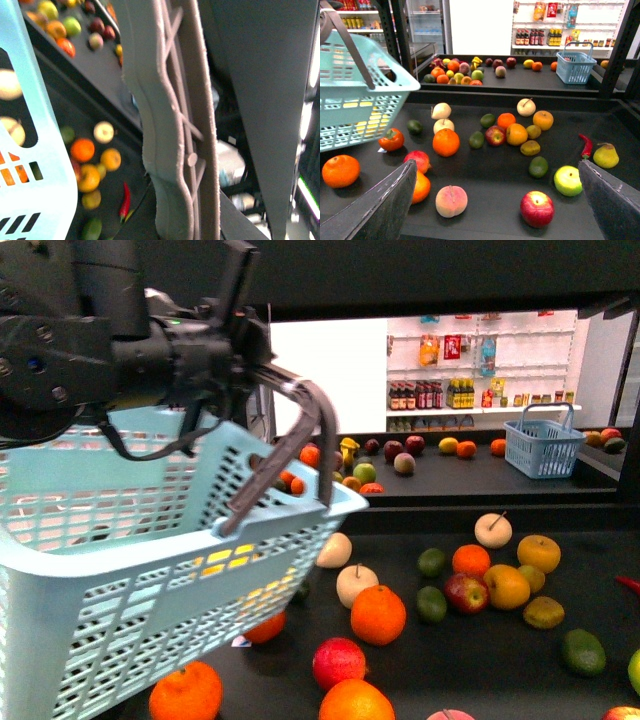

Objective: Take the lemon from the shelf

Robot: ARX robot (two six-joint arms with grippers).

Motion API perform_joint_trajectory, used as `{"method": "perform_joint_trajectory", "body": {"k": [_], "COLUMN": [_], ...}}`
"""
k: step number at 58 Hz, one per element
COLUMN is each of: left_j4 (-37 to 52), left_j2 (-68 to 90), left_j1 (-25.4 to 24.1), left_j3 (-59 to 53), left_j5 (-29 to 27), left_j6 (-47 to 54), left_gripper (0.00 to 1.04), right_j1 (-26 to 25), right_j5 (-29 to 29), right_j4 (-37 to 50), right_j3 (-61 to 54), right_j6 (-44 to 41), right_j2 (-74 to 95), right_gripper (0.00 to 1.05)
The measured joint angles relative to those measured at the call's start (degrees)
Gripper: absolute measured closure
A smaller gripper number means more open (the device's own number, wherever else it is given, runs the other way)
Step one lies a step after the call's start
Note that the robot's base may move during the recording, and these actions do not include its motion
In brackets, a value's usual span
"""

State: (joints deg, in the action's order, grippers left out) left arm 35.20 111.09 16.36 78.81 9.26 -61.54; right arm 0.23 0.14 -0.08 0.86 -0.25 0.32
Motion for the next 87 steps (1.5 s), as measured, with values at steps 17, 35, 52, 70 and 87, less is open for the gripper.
{"method": "perform_joint_trajectory", "body": {"k": [17, 35, 52, 70, 87], "left_j4": [9.4, 18.8, 32.1, 39.4, 37.0], "left_j2": [-0.8, 0.8, 7.7, 12.7, 13.3], "left_j1": [-13.5, -23.5, -29.4, -30.2, -31.2], "left_j3": [-0.4, -4.0, -8.7, -8.4, -8.6], "left_j5": [-8.2, -5.5, -3.7, -0.2, 4.5], "left_j6": [-9.4, -16.4, -19.6, -21.8, -19.3], "left_gripper": [0.96, 0.96, 0.96, 0.96, 0.52], "right_j1": [0.0, 0.0, 0.0, 0.0, 0.0], "right_j5": [0.0, 0.0, 0.0, 0.0, 0.0], "right_j4": [0.0, 0.0, 0.0, 0.0, 0.0], "right_j3": [0.0, 0.0, 0.0, 0.0, 0.0], "right_j6": [0.0, 0.0, 0.0, 0.0, 0.0], "right_j2": [0.0, 0.0, 0.0, 0.0, 0.0], "right_gripper": [0.07, 0.07, 0.07, 0.07, 0.07]}}
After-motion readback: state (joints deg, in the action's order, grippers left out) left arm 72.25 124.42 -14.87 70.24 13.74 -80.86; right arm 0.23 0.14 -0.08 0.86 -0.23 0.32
